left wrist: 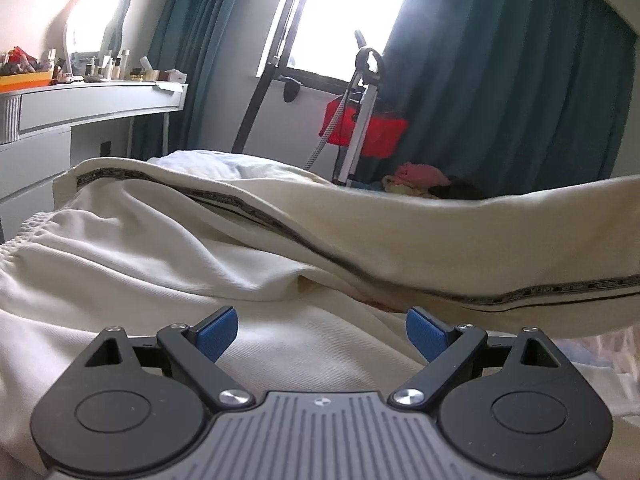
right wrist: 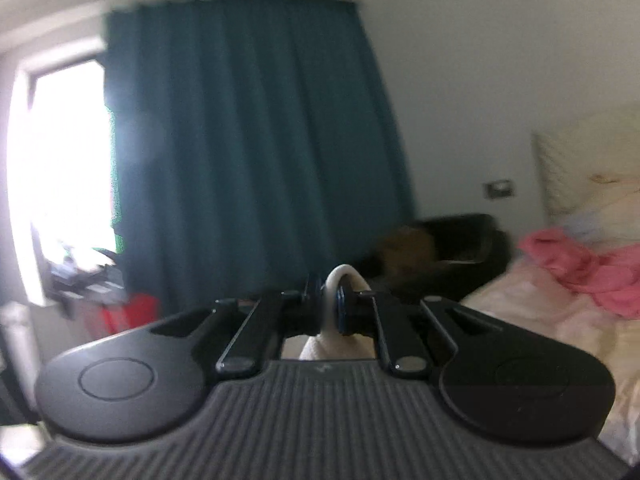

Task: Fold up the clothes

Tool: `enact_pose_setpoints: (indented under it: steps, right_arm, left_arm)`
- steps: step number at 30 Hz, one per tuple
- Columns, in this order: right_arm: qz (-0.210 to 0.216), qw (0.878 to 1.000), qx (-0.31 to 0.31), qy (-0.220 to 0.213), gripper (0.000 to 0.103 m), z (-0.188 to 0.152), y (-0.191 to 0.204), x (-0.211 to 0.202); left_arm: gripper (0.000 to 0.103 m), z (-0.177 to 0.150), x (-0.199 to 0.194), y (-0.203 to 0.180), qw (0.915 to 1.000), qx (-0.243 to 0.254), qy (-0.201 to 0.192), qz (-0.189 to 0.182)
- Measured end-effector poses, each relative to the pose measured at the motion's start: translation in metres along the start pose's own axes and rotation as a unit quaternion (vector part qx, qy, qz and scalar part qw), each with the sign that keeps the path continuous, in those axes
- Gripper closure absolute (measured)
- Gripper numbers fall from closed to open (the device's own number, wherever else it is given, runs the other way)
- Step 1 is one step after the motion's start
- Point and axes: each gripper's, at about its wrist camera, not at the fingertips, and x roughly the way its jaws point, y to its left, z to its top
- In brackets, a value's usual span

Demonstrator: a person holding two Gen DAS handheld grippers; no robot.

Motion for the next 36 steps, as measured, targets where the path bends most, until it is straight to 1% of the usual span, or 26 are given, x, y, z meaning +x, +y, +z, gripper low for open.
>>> enact_pose_setpoints:
  steps: [2,4,6,8,10,12,13,15,16,17,19,20,21,23,25,27,28,29,31,34,35,36]
  right_arm:
    - [-0.038,0.999,-0.011,0.024,0.093,-0.019,0.002,0.046]
    - [-0.066,0.996,-0.008,0.054,0.093,-0.042,0.003,0.095]
    - [-0.072,0.994,0.007,0.083,0.092,-0.066,0.003,0.138]
    - [-0.076,0.992,0.0,0.102,0.092,-0.09,0.004,0.174]
    - [-0.072,0.99,-0.004,0.121,0.092,-0.115,0.005,0.206]
    - [-0.056,0.987,-0.006,0.147,0.092,-0.14,0.003,0.23]
    - [-0.047,0.986,-0.004,0.162,0.091,-0.151,0.002,0.238]
    - [-0.021,0.983,0.01,0.184,0.091,-0.166,-0.001,0.245]
    - [-0.004,0.984,0.017,0.18,0.09,-0.167,0.0,0.243]
    - [0.005,0.985,0.016,0.172,0.088,-0.165,0.002,0.236]
    - [0.01,0.986,0.013,0.167,0.064,-0.157,0.0,0.224]
    - [0.011,0.984,0.02,0.177,0.037,-0.153,-0.004,0.22]
    - [0.017,0.982,0.031,0.187,0.029,-0.149,-0.011,0.213]
    - [0.035,0.977,0.062,0.202,0.03,-0.141,-0.027,0.193]
    - [0.049,0.973,0.095,0.207,0.03,-0.14,-0.045,0.166]
    - [0.046,0.966,0.135,0.214,0.03,-0.146,-0.064,0.138]
    - [0.043,0.961,0.162,0.221,0.029,-0.152,-0.075,0.126]
    - [0.04,0.953,0.192,0.23,0.029,-0.16,-0.085,0.114]
    - [0.041,0.932,0.254,0.257,0.029,-0.18,-0.103,0.092]
    - [0.066,0.896,0.321,0.301,0.029,-0.212,-0.116,0.073]
    - [0.072,0.887,0.331,0.314,0.03,-0.22,-0.118,0.068]
    - [0.077,0.886,0.325,0.321,0.031,-0.224,-0.115,0.067]
  left_arm:
    - [0.01,-0.003,0.007,0.0,1.0,0.008,-0.004,0.0]
    - [0.01,-0.003,0.018,-0.002,0.9993,0.036,-0.014,-0.001]
    - [0.01,-0.002,0.028,-0.004,0.998,0.059,-0.024,-0.001]
    - [0.009,-0.004,0.036,-0.004,0.9964,0.078,-0.035,-0.001]
    - [0.009,-0.009,0.049,-0.005,0.996,0.086,-0.024,-0.007]
    - [0.009,-0.014,0.063,-0.011,0.9948,0.101,-0.01,-0.012]
    - [0.009,-0.016,0.069,-0.015,0.9932,0.116,-0.005,-0.008]
    - [0.009,-0.021,0.076,-0.023,0.989,0.148,-0.008,-0.002]
    - [0.009,-0.022,0.078,-0.025,0.9882,0.153,-0.007,-0.004]
    - [0.009,-0.022,0.079,-0.027,0.9878,0.156,-0.006,-0.006]
    - [0.009,-0.023,0.081,-0.029,0.9876,0.156,-0.004,-0.012]
    - [0.009,-0.024,0.08,-0.029,0.9883,0.152,-0.001,-0.014]
    - [0.009,-0.024,0.079,-0.029,0.9894,0.144,0.004,-0.016]
    - [0.009,-0.024,0.076,-0.026,0.9919,0.124,0.016,-0.022]
    - [0.009,-0.024,0.068,-0.023,0.9942,0.1,0.026,-0.028]
    - [0.009,-0.025,0.054,-0.021,0.9952,0.088,0.03,-0.031]
    - [0.009,-0.024,0.047,-0.02,0.9955,0.083,0.032,-0.031]
    - [0.008,-0.024,0.04,-0.019,0.9958,0.08,0.034,-0.031]
    - [0.008,-0.022,0.027,-0.017,0.9964,0.071,0.036,-0.032]
    - [0.007,-0.021,0.012,-0.013,0.9974,0.056,0.037,-0.027]
    - [0.007,-0.021,0.009,-0.013,0.9976,0.052,0.039,-0.024]
    - [0.007,-0.021,0.006,-0.012,0.9978,0.048,0.041,-0.022]
